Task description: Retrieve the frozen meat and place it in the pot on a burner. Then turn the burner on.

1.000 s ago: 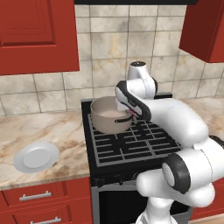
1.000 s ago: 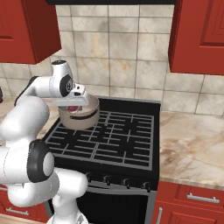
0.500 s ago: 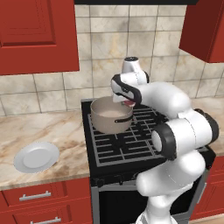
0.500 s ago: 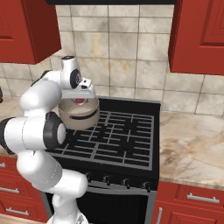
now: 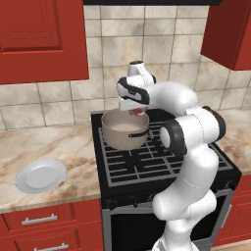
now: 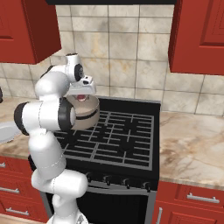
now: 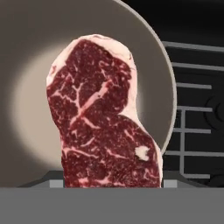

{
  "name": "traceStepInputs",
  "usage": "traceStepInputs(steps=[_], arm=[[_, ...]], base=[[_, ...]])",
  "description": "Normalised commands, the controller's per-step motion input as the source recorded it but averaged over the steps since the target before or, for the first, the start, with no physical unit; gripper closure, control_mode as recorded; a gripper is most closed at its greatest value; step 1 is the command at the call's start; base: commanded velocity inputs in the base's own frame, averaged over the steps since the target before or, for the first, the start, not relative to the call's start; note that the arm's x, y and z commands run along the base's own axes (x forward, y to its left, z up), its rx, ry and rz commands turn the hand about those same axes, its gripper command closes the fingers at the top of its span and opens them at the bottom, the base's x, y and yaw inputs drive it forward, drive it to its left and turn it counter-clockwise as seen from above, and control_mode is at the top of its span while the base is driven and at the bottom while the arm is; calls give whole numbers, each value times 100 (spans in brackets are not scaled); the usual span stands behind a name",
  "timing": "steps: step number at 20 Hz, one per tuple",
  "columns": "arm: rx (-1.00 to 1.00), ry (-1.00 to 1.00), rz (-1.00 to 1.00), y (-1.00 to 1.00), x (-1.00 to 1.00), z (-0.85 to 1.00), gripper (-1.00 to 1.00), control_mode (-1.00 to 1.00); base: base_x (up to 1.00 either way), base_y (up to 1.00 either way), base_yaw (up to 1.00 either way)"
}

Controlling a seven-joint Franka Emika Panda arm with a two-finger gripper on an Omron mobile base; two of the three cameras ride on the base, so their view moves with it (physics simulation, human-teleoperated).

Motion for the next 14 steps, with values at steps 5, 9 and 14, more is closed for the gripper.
traceStepInputs(steps=[5,9,14], arm=[[0,5,0,23,12,-9,100,-100],[0,4,0,0,0,-17,100,-100],[0,8,0,0,0,-28,100,-100]], base=[[0,0,0],[0,0,0],[0,0,0]])
